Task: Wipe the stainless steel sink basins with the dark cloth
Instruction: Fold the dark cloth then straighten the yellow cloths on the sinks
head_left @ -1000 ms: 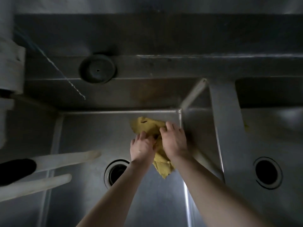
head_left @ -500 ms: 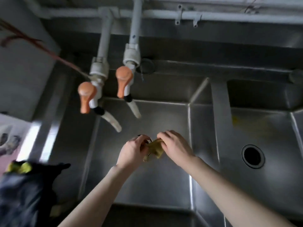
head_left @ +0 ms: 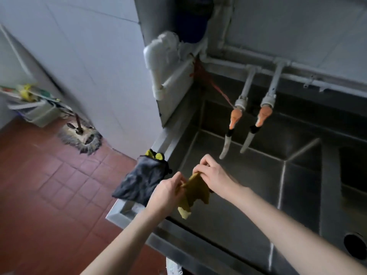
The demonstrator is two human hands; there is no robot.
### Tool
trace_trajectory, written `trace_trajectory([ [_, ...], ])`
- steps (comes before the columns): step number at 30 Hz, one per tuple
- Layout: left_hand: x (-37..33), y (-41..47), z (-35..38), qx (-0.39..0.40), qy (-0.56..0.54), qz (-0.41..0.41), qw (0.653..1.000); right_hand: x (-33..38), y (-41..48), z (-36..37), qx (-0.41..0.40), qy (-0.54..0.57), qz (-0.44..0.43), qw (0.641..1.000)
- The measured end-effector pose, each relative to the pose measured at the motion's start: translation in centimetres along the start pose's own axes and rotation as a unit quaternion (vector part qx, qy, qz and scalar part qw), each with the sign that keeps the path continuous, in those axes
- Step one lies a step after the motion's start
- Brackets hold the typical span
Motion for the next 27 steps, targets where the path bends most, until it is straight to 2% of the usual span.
trace_trajectory([
  [6, 1.7, 2.3, -4.9, -0.078, -0.068, -0.079, 0.991, 3.1, 8.8, -1.4, -0.006, -0.099, -0.069, 0.993],
  [10, 3.7, 5.2, -7.0, -0.106, -0.04, -0.104, 0.988, 3.1, 15.7, -0.5, -0.018, -0.164, -0.097, 0.981],
  [13, 5.7, 6.7, -7.8, -0.134, -0.016, -0.127, 0.983, 4.1, 18.7, 0.6, -0.011, -0.164, -0.072, 0.984],
  [17, 8.5, 7.6, -7.9, -0.153, 0.004, -0.153, 0.976, 4.6, 19.9, 2.0, -0.087, -0.137, -0.076, 0.984],
  [21, 9.7, 7.0, -6.7, -0.118, 0.071, -0.153, 0.979, 3.6, 17.6, 3.7, -0.11, -0.12, -0.086, 0.983],
  [23, 9.8, 6.4, -5.9, -0.104, 0.118, -0.133, 0.979, 2.8, 15.7, 4.6, -0.083, -0.113, -0.105, 0.985],
  [27, 10.3, 5.3, -4.6, -0.044, 0.159, -0.087, 0.982, 1.9, 14.0, 6.5, 0.069, -0.114, -0.052, 0.99],
])
Point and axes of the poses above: each hand's wrist, its own y-axis towards the middle knuckle, its own z-axis out of the palm, x = y × z, the point moved 2 cm from there along y, towards the middle knuckle
